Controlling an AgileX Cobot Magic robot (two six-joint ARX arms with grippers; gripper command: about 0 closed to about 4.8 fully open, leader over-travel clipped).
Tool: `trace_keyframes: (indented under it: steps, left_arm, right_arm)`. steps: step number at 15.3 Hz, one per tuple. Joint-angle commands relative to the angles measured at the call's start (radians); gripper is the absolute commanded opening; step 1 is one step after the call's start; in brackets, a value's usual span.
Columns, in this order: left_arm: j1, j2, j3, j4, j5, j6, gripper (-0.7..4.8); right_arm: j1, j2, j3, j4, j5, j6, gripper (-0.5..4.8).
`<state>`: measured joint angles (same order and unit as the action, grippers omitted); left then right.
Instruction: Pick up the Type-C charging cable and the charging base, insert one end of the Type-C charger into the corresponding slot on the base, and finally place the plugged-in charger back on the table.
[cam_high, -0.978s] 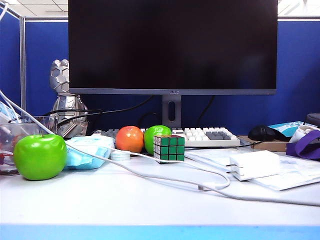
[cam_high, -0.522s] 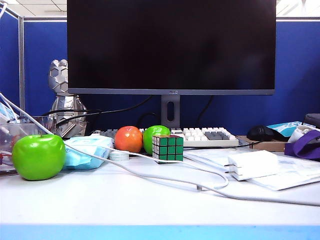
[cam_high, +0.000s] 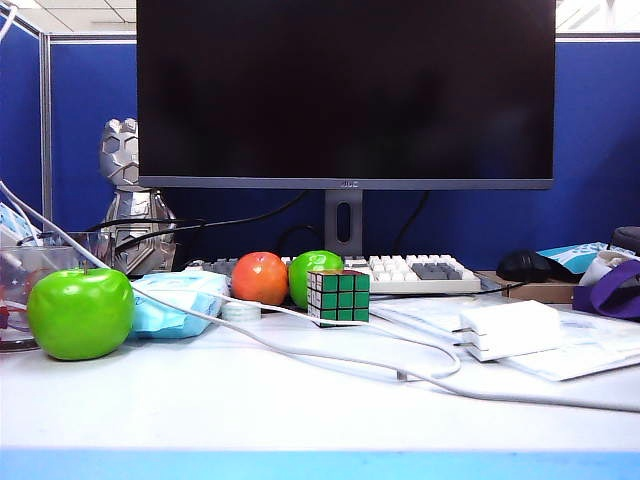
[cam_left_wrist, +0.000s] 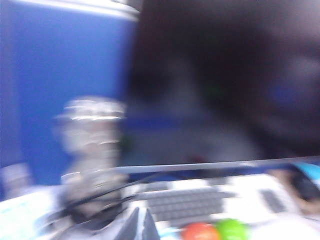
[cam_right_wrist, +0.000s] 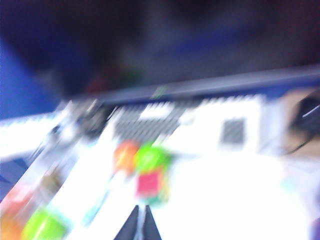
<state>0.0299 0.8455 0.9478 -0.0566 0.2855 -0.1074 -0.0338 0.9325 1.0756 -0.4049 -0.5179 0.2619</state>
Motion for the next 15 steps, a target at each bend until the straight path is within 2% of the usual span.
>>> trace_keyframes:
  steps: [1, 2, 4, 5, 6, 7, 8, 10, 11, 12, 13, 15]
  left_arm:
    - [-0.037, 0.109, 0.103, -0.007, 0.055, -0.009, -0.03]
    - [-0.055, 0.136, 0.128, -0.009, 0.055, -0.026, -0.03]
    - [-0.106, 0.156, 0.138, -0.007, 0.048, -0.032, -0.03]
    - [-0.125, 0.157, 0.137, -0.009, 0.048, -0.032, -0.03]
    - [-0.133, 0.156, 0.138, -0.008, 0.048, -0.031, -0.03]
    - [-0.139, 0.156, 0.138, -0.005, 0.052, -0.031, -0.03]
    - [-0.149, 0.156, 0.138, -0.003, 0.051, -0.031, -0.03]
    - [-0.149, 0.151, 0.138, 0.003, 0.052, -0.032, -0.03]
    - [-0.149, 0.150, 0.138, 0.010, 0.060, -0.032, -0.03]
    - [-0.149, 0.150, 0.138, 0.012, 0.070, -0.032, -0.03]
    - [-0.149, 0.149, 0.138, 0.012, 0.079, -0.032, -0.03]
    - [-0.149, 0.147, 0.138, 0.014, 0.079, -0.032, -0.03]
  right_arm:
    - [0.039, 0.060, 0.005, -0.156, -0.131, -0.130, -0.06]
    - [0.084, 0.087, 0.005, -0.197, -0.118, -0.174, -0.05]
    - [0.214, 0.159, 0.005, -0.229, -0.011, -0.183, -0.05]
    - [0.261, 0.193, 0.005, -0.231, 0.047, -0.111, -0.06]
    - [0.311, 0.250, 0.005, -0.222, 0.127, 0.143, -0.06]
    - [0.330, 0.299, 0.004, -0.227, 0.149, 0.304, -0.05]
    - [0.334, 0.345, 0.004, -0.227, 0.141, 0.386, -0.03]
    - [0.333, 0.455, 0.004, -0.262, 0.140, 0.425, 0.01]
    - [0.332, 0.502, 0.004, -0.280, 0.147, 0.427, 0.73]
    - [0.332, 0.534, 0.004, -0.285, 0.145, 0.441, 2.14]
    - [0.332, 0.576, 0.004, -0.294, 0.137, 0.508, 3.22]
    - [0.332, 0.612, 0.004, -0.280, 0.140, 0.572, 3.18]
